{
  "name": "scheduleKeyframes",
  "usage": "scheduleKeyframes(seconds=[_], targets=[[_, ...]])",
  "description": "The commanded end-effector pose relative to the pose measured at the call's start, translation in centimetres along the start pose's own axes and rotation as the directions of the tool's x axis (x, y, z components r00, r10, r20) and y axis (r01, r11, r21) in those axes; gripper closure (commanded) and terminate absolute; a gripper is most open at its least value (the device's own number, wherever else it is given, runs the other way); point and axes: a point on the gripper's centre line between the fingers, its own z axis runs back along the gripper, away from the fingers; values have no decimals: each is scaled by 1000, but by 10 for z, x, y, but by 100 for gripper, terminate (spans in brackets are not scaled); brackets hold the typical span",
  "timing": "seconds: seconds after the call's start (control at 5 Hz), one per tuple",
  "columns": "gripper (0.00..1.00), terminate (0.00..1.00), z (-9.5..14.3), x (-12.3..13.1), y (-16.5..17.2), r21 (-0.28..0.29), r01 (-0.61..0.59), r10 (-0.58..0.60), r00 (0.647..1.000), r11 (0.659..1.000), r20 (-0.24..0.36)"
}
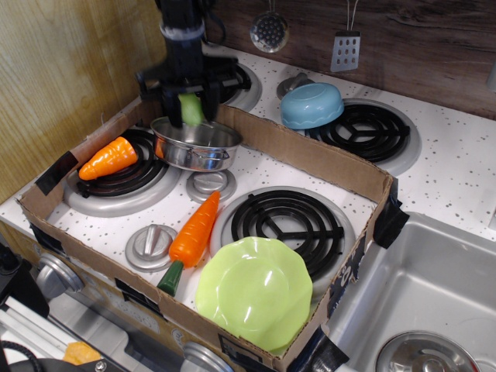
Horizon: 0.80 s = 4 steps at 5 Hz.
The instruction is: Take broccoli out of pan
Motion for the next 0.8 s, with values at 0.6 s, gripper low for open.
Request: scheduleKeyframes(seconds=[0.6], targets=[[100, 0, 11, -25, 92, -16, -114, 115, 991, 993, 70]])
